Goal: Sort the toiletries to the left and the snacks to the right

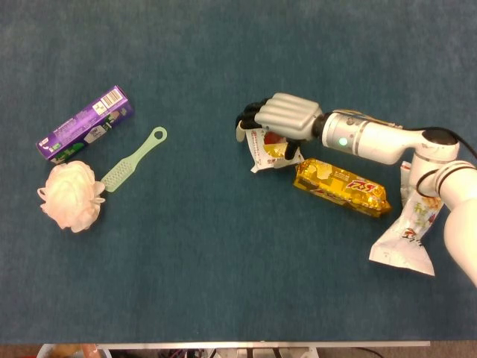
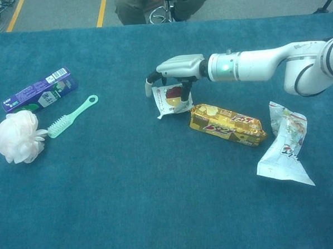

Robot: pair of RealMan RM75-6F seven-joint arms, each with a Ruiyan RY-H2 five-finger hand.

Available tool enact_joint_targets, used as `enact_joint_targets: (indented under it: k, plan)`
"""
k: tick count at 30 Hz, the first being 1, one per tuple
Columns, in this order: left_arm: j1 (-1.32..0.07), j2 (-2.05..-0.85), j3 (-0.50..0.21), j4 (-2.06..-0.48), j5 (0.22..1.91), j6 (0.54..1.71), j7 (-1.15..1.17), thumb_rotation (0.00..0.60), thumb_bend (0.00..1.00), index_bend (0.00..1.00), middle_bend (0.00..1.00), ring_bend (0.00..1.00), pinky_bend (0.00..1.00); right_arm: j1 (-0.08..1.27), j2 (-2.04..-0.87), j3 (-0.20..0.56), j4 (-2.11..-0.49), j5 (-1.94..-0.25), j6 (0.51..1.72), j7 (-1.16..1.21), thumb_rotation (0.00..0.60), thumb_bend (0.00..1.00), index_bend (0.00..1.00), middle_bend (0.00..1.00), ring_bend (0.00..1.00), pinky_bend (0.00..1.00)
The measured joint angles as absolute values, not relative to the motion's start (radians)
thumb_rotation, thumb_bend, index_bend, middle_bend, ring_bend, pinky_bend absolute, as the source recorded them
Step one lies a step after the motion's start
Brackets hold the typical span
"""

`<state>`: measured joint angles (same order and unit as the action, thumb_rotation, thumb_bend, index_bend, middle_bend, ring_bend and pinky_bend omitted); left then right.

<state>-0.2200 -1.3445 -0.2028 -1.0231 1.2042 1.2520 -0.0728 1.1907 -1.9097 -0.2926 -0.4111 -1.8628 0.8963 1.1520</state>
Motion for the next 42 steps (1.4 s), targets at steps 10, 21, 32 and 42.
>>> enact_joint_targets:
  k: [10, 21, 32, 42]
  plan:
    - [-0.214, -1.347, -0.202, -1.015, 1.203, 1.248, -0.084, 0.6, 0.11, 0.32, 0.23, 0.27, 0.43, 1.191, -1.904, -0.307, -0.409, -1.867, 0.885, 1.142, 0.6, 0.0, 0.35, 0.36, 0.26, 0.35]
    - [-0.217, -1.351, -0.204, -1.013, 1.204, 1.245, -0.076, 0.6, 0.11, 0.32, 0.23, 0.27, 0.43, 1.168, -1.839, -0.318, -0.46, -1.861, 0.915, 1.165, 0.6, 0.0, 0.54, 0.6, 0.51, 0.53]
    - [-0.225, -1.36, -0.203, -1.013, 1.206, 1.235, -0.066, 0.6, 0.11, 0.32, 0.23, 0.27, 0.43, 1.14, -1.722, -0.336, -0.58, -1.857, 0.936, 1.148, 0.6, 0.0, 0.6, 0.65, 0.57, 0.56]
    - [-0.229, -1.366, -0.203, -1.013, 1.207, 1.234, -0.058, 0.6, 0.11, 0.32, 0.23, 0.27, 0.43, 1.123, -1.57, -0.348, -0.777, -1.849, 0.955, 1.105, 0.6, 0.0, 0.63, 0.7, 0.62, 0.6]
